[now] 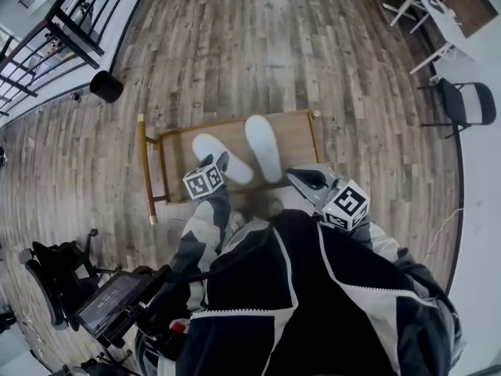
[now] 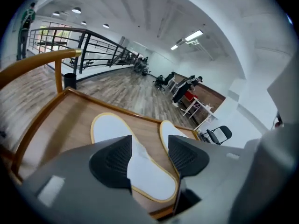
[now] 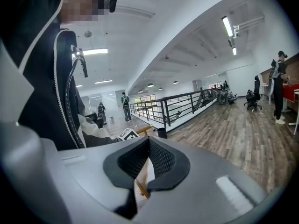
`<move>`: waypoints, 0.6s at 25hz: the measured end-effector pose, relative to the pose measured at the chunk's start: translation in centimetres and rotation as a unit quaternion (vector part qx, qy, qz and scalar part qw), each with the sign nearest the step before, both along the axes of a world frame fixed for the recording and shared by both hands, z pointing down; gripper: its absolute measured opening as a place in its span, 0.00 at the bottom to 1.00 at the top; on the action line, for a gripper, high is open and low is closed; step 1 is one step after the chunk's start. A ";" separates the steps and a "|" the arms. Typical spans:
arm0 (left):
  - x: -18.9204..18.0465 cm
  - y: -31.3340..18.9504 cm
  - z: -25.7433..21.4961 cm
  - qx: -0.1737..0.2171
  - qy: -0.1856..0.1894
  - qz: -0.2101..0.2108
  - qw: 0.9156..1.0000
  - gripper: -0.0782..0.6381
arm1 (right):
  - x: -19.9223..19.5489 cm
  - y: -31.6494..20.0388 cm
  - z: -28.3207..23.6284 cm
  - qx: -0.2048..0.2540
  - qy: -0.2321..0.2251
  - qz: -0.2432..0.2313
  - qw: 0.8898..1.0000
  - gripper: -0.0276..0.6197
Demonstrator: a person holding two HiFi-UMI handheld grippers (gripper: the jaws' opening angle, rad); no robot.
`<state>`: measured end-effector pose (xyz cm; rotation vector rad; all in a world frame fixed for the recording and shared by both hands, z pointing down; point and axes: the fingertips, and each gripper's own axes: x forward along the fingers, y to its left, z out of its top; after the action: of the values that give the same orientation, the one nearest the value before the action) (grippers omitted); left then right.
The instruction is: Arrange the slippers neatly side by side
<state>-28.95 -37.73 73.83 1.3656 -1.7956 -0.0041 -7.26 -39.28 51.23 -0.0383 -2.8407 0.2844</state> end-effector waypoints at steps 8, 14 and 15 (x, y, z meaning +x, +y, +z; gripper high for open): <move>-1.2 -1.0 5.1 -0.064 0.049 -0.049 0.996 0.48 | 2.9 -1.0 0.8 -0.006 0.014 0.037 0.999 0.05; -1.5 -1.4 6.4 -0.087 0.052 -0.055 0.993 0.49 | 3.7 -1.1 0.9 -0.005 0.018 0.054 0.998 0.05; -1.6 -1.1 6.7 -0.094 0.049 -0.056 0.993 0.48 | 3.8 -1.0 0.9 -0.004 0.019 0.055 0.998 0.05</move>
<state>-30.58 -38.84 80.53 1.1129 -1.7406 0.0360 -3.48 -40.31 52.14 0.1208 -2.8081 0.3171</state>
